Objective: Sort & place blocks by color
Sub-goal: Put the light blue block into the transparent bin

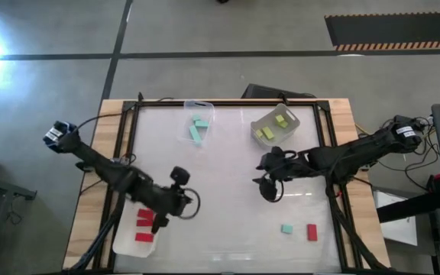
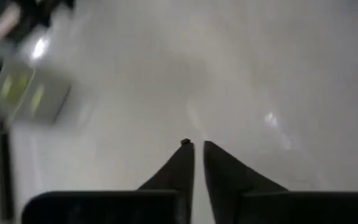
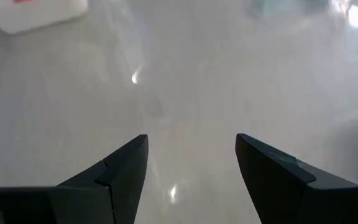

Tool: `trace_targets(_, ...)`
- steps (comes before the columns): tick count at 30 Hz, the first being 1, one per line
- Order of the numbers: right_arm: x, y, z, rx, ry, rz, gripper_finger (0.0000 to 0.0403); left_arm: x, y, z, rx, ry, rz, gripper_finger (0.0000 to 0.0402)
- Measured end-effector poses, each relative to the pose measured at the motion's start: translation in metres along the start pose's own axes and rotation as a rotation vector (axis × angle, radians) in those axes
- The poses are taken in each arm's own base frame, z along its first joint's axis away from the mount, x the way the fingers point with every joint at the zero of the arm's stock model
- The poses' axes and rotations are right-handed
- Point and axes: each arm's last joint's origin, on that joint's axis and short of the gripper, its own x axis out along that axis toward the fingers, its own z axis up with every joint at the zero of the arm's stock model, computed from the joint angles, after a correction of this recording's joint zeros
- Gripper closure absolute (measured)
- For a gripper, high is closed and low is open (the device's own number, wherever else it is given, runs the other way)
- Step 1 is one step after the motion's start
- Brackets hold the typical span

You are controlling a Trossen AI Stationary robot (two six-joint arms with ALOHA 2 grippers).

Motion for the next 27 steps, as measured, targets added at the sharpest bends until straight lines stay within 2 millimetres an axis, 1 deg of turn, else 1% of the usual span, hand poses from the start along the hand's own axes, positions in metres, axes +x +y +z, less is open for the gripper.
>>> trace_targets(2, -0.002, 0.0, -0.003, 0.032, 0.045, -0.02, 0.0172, 0.009, 0.008, -0.005, 0.032, -0.128, -0.058, 0.0396)
trace_targets(4, -0.002, 0.0, -0.01, 0.068, 0.091, -0.038, 0.0176, 0.019, 0.016, -0.014, 0.036, -0.248, -0.091, 0.0394)
trace_targets(6, -0.002, 0.0, -0.018, 0.113, 0.135, -0.049, 0.0181, 0.029, 0.023, -0.025, 0.028, -0.344, -0.075, 0.0393)
trace_targets(9, -0.003, 0.002, -0.028, 0.219, 0.214, -0.054, 0.0187, 0.04, 0.034, -0.045, 0.012, -0.41, -0.024, 0.0392)
trace_targets(11, -0.005, 0.005, -0.035, 0.302, 0.279, -0.044, 0.019, 0.043, 0.043, -0.057, -0.02, -0.411, 0.017, 0.0392)
trace_targets(15, -0.008, 0.02, -0.047, 0.477, 0.423, 0.034, 0.0193, 0.041, 0.06, -0.073, -0.075, -0.397, 0.088, 0.0392)
trace_targets(17, -0.009, 0.029, -0.057, 0.571, 0.529, 0.038, 0.0193, 0.037, 0.066, -0.075, -0.095, -0.426, 0.124, 0.0392)
trace_targets(21, -0.012, 0.039, -0.082, 0.725, 0.735, -0.103, 0.0193, 0.03, 0.075, -0.079, -0.123, -0.453, 0.216, 0.0392)
trace_targets(23, -0.012, 0.045, -0.091, 0.804, 0.811, -0.157, 0.0193, 0.026, 0.078, -0.08, -0.14, -0.447, 0.272, 0.0392)
trace_targets(25, -0.008, 0.054, -0.097, 0.812, 0.825, -0.15, 0.0193, 0.023, 0.08, -0.081, -0.158, -0.433, 0.33, 0.0392)
trace_targets(26, -0.005, 0.06, -0.098, 0.788, 0.823, -0.116, 0.0193, 0.021, 0.082, -0.081, -0.166, -0.43, 0.353, 0.0392)
trace_targets(27, -0.003, 0.067, -0.097, 0.724, 0.818, -0.063, 0.0193, 0.019, 0.082, -0.081, -0.174, -0.427, 0.372, 0.0392)
